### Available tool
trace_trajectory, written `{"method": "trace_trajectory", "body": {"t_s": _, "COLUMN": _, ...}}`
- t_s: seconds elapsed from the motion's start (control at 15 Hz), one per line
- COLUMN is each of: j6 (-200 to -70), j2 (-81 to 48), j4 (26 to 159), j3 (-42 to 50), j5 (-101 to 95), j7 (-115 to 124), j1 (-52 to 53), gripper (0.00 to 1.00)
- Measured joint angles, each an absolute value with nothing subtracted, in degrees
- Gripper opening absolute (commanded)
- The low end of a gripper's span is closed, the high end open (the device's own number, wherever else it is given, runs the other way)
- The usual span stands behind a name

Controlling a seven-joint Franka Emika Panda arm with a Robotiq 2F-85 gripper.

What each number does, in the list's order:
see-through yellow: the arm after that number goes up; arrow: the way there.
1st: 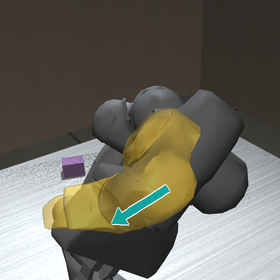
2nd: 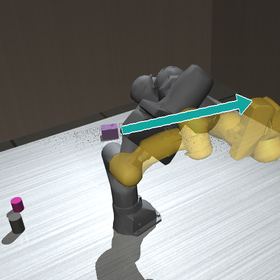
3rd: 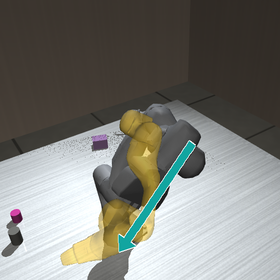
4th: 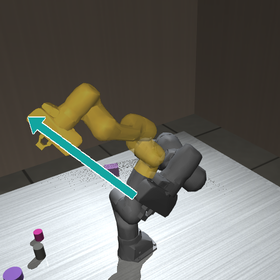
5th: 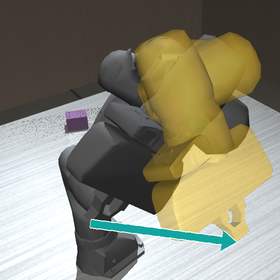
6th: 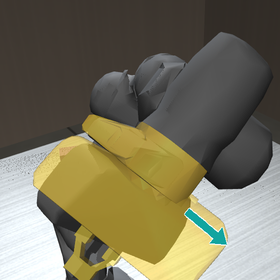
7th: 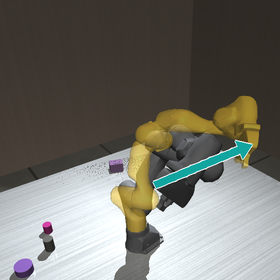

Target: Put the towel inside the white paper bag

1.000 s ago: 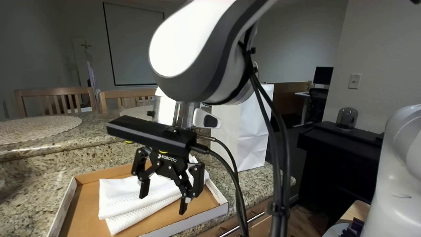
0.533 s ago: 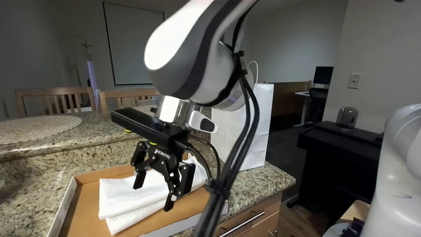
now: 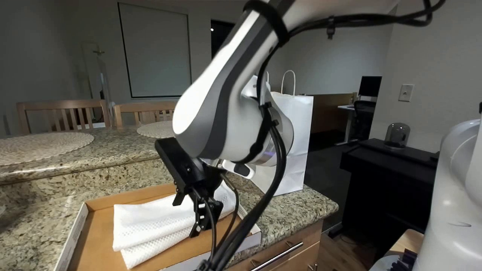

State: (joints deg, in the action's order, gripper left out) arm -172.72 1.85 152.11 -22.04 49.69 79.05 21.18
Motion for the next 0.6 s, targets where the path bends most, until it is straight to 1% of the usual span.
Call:
{"method": "trace_trajectory", "body": {"t_s": 0.33, "j6": -181.22, "j2": -6.84, "j4": 152.09, "j3": -19.52, "j5": 47.01, "j7": 81.91, "j1": 21.15, "gripper": 1.00}}
{"method": "trace_trajectory", "body": {"t_s": 0.6, "j6": -185.56, "j2": -8.41, "j4": 151.42, "j3": -15.20, "j5": 45.88, "j7": 82.25, "j1": 21.83, "gripper": 1.00}}
